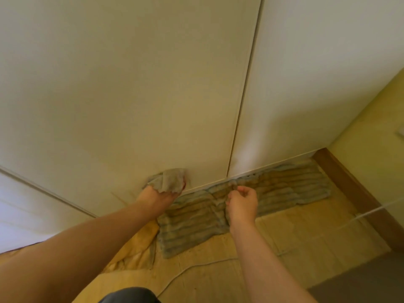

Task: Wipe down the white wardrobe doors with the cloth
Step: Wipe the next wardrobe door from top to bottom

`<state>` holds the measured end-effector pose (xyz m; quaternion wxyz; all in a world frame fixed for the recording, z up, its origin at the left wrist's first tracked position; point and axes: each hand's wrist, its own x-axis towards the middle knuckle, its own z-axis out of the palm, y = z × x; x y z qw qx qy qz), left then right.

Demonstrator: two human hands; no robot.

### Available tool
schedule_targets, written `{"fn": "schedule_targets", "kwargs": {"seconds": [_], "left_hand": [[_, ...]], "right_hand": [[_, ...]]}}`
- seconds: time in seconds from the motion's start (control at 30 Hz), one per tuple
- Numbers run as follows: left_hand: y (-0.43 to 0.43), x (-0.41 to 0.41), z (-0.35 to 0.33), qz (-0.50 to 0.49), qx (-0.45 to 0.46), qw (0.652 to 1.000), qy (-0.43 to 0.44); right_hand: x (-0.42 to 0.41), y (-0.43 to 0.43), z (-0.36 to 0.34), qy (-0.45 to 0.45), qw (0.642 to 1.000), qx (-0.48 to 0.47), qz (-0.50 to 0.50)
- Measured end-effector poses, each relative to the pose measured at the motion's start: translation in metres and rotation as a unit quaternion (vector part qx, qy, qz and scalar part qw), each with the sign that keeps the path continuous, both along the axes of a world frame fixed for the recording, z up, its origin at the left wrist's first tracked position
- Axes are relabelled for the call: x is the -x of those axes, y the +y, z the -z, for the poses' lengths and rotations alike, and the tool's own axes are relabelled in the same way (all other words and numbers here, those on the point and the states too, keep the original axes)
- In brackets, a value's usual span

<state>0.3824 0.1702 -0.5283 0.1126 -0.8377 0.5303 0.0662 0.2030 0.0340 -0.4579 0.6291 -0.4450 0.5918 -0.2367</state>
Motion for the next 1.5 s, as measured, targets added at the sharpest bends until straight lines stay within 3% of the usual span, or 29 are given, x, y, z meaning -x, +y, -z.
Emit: {"fn": "schedule_targets", "kwargs": {"seconds": [0.03, 0.1, 0.17, 0.23, 0.4, 0.43, 0.5, 0.57, 0.67, 0.7, 0.83, 0.9, 0.93, 0.97, 1.0, 1.07, 1.1, 1.17, 1.3, 1.43, 1.5], "left_hand": [[-0.013, 0.006, -0.006, 0.075, 0.024, 0.993, -0.089], [-0.047, 0.033, -0.026, 0.146, 0.06, 0.974, -0.16], [-0.066, 0.044, -0.042, 0.176, 0.043, 0.976, -0.123], [-0.054, 0.043, -0.038, 0.17, -0.02, 0.976, -0.137], [-0.015, 0.026, -0.028, 0.128, -0.05, 0.987, -0.085], [-0.017, 0.031, -0.03, 0.095, -0.064, 0.987, -0.115], [-0.037, 0.051, -0.036, 0.017, -0.023, 0.994, -0.109], [-0.059, 0.07, -0.029, 0.016, 0.003, 0.993, -0.12], [-0.073, 0.07, -0.016, 0.046, 0.015, 0.996, -0.073], [-0.067, 0.064, -0.013, 0.056, 0.064, 0.995, -0.051], [-0.007, 0.043, -0.026, -0.1, 0.081, 0.99, 0.059], [0.013, 0.031, -0.02, -0.119, 0.067, 0.986, 0.098], [0.016, 0.028, -0.021, -0.146, 0.026, 0.97, 0.193], [0.01, 0.031, -0.014, -0.135, 0.02, 0.977, 0.162], [0.0, 0.028, -0.006, -0.074, 0.046, 0.994, 0.065], [-0.029, 0.035, -0.014, 0.023, 0.115, 0.993, -0.018], [-0.042, 0.042, -0.023, 0.034, 0.122, 0.992, -0.006], [-0.047, 0.046, -0.042, -0.087, 0.182, 0.965, 0.17], [0.001, 0.029, -0.04, -0.144, 0.232, 0.946, 0.175], [0.046, 0.016, -0.039, -0.184, 0.131, 0.969, 0.103], [0.035, 0.023, -0.043, -0.106, 0.106, 0.979, 0.138]], "right_hand": [[0.002, 0.0, 0.001, -0.006, 1.0, -0.005, 0.008], [0.005, -0.001, 0.004, -0.012, 1.0, -0.01, 0.018], [0.006, -0.002, 0.006, -0.005, 1.0, -0.005, 0.02], [0.006, -0.003, 0.006, -0.009, 1.0, -0.009, 0.02], [0.012, 0.0, 0.001, -0.01, 1.0, -0.019, -0.004], [0.013, -0.001, 0.0, -0.013, 1.0, -0.018, 0.0], [0.013, -0.002, 0.001, -0.019, 0.999, -0.026, 0.011], [0.013, -0.002, 0.003, -0.014, 0.999, -0.03, 0.016], [0.012, 0.001, 0.007, -0.003, 1.0, -0.02, 0.007], [0.012, 0.001, 0.008, -0.002, 1.0, -0.019, 0.0], [0.015, 0.003, 0.012, 0.021, 0.999, -0.022, -0.032], [0.016, 0.001, 0.013, 0.021, 0.999, -0.021, -0.036], [0.015, 0.0, 0.013, 0.021, 0.999, -0.018, -0.034], [0.015, -0.001, 0.014, 0.02, 0.999, -0.015, -0.03], [0.014, -0.001, 0.013, 0.019, 0.999, -0.014, -0.026], [0.012, 0.0, 0.012, 0.023, 0.999, -0.012, -0.027], [0.01, 0.002, 0.012, 0.026, 0.999, -0.011, -0.034], [0.006, 0.006, 0.011, 0.037, 0.998, -0.011, -0.052], [-0.001, 0.014, 0.012, 0.049, 0.996, -0.019, -0.074], [-0.003, 0.014, 0.007, 0.054, 0.994, 0.004, -0.095], [-0.003, 0.015, 0.008, 0.052, 0.995, 0.003, -0.089]]}}
